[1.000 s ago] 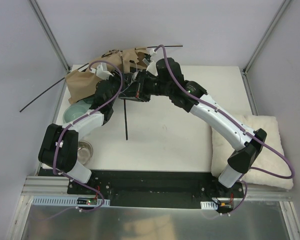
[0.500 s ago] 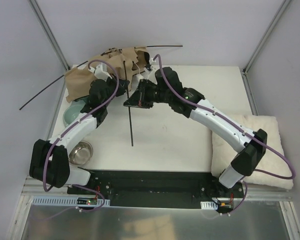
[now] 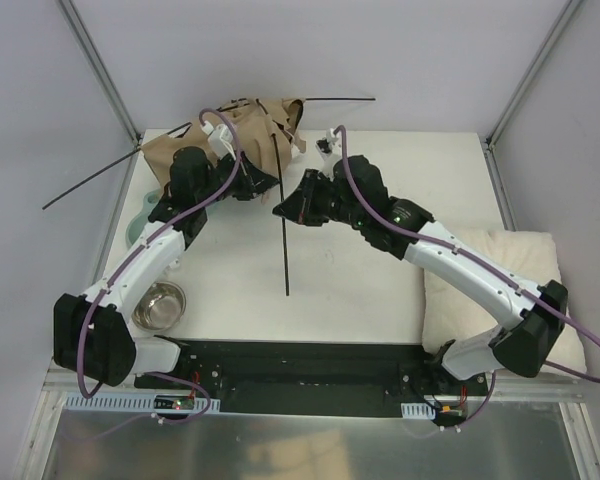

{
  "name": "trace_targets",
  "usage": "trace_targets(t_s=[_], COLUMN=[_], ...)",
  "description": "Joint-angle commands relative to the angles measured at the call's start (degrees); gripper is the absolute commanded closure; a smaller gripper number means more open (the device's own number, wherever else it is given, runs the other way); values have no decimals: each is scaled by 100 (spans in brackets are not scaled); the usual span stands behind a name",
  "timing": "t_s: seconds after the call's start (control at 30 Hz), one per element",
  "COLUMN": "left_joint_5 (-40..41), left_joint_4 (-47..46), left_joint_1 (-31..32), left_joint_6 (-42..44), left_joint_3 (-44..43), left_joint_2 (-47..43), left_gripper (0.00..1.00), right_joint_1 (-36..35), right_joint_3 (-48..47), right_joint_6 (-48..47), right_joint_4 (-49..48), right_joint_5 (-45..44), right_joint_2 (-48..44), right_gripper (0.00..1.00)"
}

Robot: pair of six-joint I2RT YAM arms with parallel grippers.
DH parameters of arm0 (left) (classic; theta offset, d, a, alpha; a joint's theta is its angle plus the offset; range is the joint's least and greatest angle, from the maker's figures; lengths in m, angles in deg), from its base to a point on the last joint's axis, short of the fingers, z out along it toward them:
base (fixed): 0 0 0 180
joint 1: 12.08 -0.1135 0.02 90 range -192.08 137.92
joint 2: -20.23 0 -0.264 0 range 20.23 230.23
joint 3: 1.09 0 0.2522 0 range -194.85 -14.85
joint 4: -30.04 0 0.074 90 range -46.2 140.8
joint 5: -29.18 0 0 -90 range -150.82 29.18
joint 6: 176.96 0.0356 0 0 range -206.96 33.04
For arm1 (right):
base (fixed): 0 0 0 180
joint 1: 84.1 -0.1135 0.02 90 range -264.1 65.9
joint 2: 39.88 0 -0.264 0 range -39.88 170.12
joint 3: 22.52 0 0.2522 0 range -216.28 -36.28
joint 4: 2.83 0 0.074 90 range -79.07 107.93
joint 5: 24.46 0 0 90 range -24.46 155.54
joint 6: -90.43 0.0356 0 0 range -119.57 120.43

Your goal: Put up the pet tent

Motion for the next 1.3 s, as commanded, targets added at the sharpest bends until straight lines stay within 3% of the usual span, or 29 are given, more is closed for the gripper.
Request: trace_targets(t_s=[0.0,0.43,0.83,1.0,1.17,1.27], left_joint_5=[-1540,-1647,-153,303,840,1086], left_joint_4=[-144,93,463,620,797,770], left_joint_1=[219,1256,1274,1265,1256,1248], left_joint_6=[104,51,227,517,842,939], left_joint_3=[-563,-1083,-555,-634,-845,-933], left_joint_2=[-173,3,3,179,337,355], left_gripper=[100,100,100,100,99,89], right_joint_1=[-91,-267,-232,-241,-241,-241], right_joint_3=[181,-232,1289,1026,254,-282], right_joint_6=[-338,-153,-628,-461,-145,-30], right_joint_4=[-779,627,-909,-788,-42,441], right_joint_5=[-1051,-1737,-1922,-1930,-1887,-1834], right_joint_2=[-563,-1363,-1671,-1355,-978,-670], right_gripper=[100,100,100,100,100,100])
